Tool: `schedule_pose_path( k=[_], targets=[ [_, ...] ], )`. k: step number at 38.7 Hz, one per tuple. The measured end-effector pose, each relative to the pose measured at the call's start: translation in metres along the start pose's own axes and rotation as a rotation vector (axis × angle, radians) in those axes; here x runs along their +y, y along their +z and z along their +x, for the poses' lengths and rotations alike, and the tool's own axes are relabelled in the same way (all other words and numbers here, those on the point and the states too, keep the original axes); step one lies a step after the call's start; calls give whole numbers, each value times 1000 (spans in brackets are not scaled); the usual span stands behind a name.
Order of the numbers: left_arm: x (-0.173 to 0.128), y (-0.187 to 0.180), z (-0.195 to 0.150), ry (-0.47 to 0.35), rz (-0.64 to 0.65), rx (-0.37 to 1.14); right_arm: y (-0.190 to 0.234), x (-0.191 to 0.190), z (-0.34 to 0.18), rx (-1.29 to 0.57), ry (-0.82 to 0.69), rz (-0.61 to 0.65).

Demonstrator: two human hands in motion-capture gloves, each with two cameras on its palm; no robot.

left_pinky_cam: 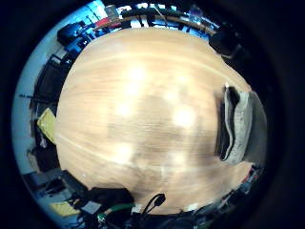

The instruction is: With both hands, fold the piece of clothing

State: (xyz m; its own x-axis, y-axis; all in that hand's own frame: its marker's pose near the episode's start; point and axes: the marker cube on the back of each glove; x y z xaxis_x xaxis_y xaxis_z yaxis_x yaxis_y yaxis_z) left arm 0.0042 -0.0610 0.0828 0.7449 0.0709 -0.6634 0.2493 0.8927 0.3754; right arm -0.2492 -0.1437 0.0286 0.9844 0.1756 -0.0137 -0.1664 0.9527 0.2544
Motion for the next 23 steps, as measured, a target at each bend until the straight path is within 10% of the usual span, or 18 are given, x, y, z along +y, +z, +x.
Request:
schedule_pose_path(
  k=[6,14,23],
  targets=[
    [-3,-21,-12,-114,78,-34,18,25,-71,-165,-126,-153],
    [-7,-26,-52,-384,34,-230,40,54,-71,-524,25,-671],
    [-11,-41,-42,-287,34,-232,21,-27,4,-545,-17,-192]
  ],
)
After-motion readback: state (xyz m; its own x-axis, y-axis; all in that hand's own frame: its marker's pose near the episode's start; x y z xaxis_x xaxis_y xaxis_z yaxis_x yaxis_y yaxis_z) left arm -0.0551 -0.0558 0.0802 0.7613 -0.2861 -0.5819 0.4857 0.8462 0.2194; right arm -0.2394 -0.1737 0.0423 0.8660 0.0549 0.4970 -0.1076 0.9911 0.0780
